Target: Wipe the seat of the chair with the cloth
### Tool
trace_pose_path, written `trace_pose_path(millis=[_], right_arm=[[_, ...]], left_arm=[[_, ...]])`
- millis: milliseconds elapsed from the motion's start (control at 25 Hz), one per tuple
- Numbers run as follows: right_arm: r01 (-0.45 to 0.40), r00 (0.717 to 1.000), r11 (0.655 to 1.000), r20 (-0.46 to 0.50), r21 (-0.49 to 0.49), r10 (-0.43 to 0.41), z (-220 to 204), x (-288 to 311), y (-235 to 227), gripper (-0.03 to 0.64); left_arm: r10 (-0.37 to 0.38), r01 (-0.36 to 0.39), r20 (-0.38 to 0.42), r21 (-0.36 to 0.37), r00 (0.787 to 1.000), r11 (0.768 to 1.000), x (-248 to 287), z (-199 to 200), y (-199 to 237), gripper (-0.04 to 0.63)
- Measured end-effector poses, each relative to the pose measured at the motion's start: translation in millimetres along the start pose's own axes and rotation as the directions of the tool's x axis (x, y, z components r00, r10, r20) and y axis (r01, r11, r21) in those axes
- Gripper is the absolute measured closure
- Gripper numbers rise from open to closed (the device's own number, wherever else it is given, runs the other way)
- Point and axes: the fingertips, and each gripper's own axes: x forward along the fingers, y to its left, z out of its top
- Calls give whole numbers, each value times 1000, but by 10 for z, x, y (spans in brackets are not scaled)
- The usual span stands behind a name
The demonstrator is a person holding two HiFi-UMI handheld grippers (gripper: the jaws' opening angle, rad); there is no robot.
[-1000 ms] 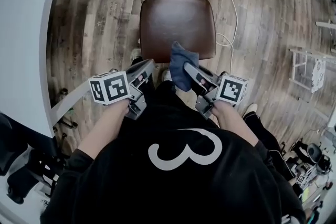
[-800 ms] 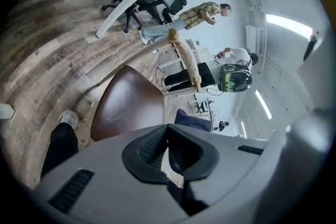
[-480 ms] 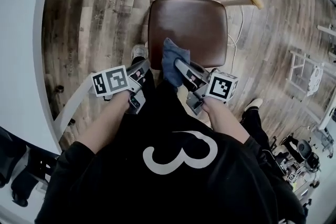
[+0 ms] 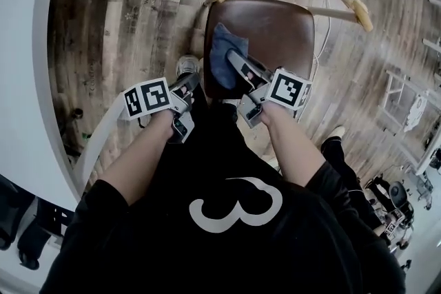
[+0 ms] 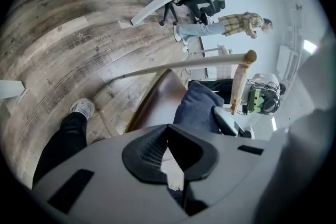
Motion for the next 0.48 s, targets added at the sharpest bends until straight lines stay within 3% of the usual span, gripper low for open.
trace_pose_path(millis=[120,480], right_arm=[[10,1000,1000,4,8,-10,52,211,-81,563],[-14,1000,995,-6,-101,13,201,667,-195,563]], left_arm=[[2,-2,-22,5,1000,1000,55,58,60,583],[-3,4,-47,22,999,1000,234,291,281,583]])
